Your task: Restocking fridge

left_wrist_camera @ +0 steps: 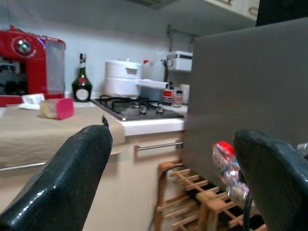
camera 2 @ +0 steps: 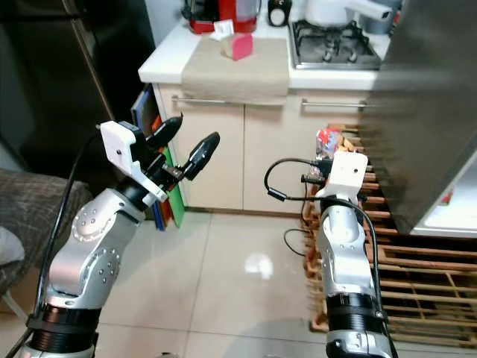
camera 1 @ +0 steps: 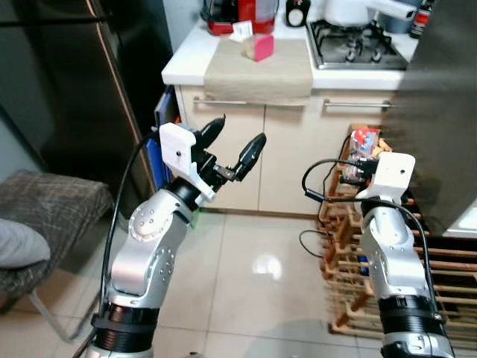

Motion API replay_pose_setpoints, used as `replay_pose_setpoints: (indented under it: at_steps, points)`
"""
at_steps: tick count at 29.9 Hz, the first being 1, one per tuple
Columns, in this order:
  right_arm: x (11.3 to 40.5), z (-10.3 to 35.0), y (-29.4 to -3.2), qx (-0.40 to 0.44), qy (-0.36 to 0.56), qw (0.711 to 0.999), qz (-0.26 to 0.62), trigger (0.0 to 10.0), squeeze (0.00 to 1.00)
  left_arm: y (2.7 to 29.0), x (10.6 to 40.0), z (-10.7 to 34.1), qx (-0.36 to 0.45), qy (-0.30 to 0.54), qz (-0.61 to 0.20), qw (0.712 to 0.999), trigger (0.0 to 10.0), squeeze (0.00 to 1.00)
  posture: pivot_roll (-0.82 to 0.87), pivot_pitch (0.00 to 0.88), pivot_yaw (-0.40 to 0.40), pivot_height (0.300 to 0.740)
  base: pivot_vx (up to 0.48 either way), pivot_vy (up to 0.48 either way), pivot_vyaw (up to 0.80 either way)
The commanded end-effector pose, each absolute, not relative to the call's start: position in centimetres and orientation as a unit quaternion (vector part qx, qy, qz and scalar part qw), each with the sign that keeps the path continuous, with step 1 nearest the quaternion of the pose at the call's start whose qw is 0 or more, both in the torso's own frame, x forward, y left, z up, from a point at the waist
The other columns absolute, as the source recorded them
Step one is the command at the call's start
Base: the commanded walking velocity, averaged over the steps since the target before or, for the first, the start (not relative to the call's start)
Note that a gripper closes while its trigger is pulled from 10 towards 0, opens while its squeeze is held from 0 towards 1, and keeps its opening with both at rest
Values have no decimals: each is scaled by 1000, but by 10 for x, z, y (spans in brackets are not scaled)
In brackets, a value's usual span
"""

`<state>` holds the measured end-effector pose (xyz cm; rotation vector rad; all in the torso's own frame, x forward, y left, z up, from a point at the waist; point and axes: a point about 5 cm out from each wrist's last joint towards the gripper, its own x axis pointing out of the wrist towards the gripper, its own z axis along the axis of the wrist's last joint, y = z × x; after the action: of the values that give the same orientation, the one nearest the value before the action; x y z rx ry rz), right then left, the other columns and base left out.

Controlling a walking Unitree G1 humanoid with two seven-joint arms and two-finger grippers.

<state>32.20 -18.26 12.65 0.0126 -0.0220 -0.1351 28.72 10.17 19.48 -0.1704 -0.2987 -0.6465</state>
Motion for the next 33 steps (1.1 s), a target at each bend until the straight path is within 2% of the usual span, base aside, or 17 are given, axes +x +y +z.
replay_pose_setpoints:
  at_steps: [1, 10, 15, 16, 17, 19, 20, 21, 22, 24, 26, 27, 28, 31, 33]
  points:
    - [324, 133, -182, 4, -26, 998, -63, 10000, 0, 98, 286, 199, -90, -157, -326, 928, 10000, 0, -6, 0, 45, 740, 0, -420, 0]
    - [319, 126, -185, -14, -16, 999, -49, 10000, 0, 94, 283, 200, -91, -167, -334, 923, 10000, 0, -16, 0, 35, 740, 200, -405, 0]
    - [311, 112, -184, -20, 16, 1000, -12, 10000, 0, 94, 284, 200, -94, -167, -333, 923, 10000, 0, -18, 0, 34, 740, 357, -108, 0]
    - [299, 71, -187, -27, 164, 986, 24, 10000, 0, 95, 285, 198, -96, -162, -333, 924, 10000, 0, -23, 0, 37, 740, 0, 0, 0]
    - [299, 71, -187, -27, 164, 986, 24, 10000, 0, 95, 285, 198, -96, -162, -333, 924, 10000, 0, -23, 0, 37, 740, 0, 0, 0]
    - [276, 32, -191, -28, 300, 952, 56, 10000, 0, 95, 286, 196, -98, -157, -332, 925, 10000, 0, -29, 0, 37, 740, 0, 0, 0]
    - [260, 21, -210, -45, 326, 944, 34, 10000, 0, 95, 287, 194, -99, -149, -333, 926, 10000, 0, -33, 0, 42, 740, 0, 0, 0]
    - [260, 21, -210, -45, 326, 944, 34, 10000, 0, 95, 287, 194, -99, -149, -333, 926, 10000, 0, -33, 0, 42, 740, 0, 0, 0]
    - [251, 16, -224, -53, 339, 939, 14, 10000, 0, 95, 287, 193, -98, -145, -335, 926, 10000, 0, -37, 0, 45, 740, 0, 0, 0]
    - [247, 14, -231, -51, 348, 936, 4, 10000, 0, 94, 288, 193, -98, -145, -335, 926, 10000, 0, -37, 0, 45, 740, 0, 0, 0]
    - [235, 10, -257, -47, 371, 927, -40, 10000, 0, 93, 288, 192, -99, -136, -340, 925, 10000, 0, -48, 0, 56, 740, 0, 0, 0]
    - [235, 10, -257, -47, 371, 927, -40, 10000, 0, 93, 288, 192, -99, -136, -340, 925, 10000, 0, -48, 0, 56, 740, 0, 0, 0]
    - [228, 12, -281, -73, 381, 918, -77, 10000, 0, 91, 287, 190, -84, -129, -353, 923, 10000, 0, -57, 0, 63, 740, 0, 0, 0]
    - [229, 30, -310, -133, 363, 912, -138, 10000, 0, 90, 286, 187, -85, -122, -369, 918, 10000, 0, -68, 0, 71, 740, 0, -363, 0]
    - [231, 36, -315, -139, 354, 913, -150, 10000, 0, 90, 285, 187, -84, -120, -372, 917, 10000, 0, -70, 0, 72, 740, 0, -480, 0]
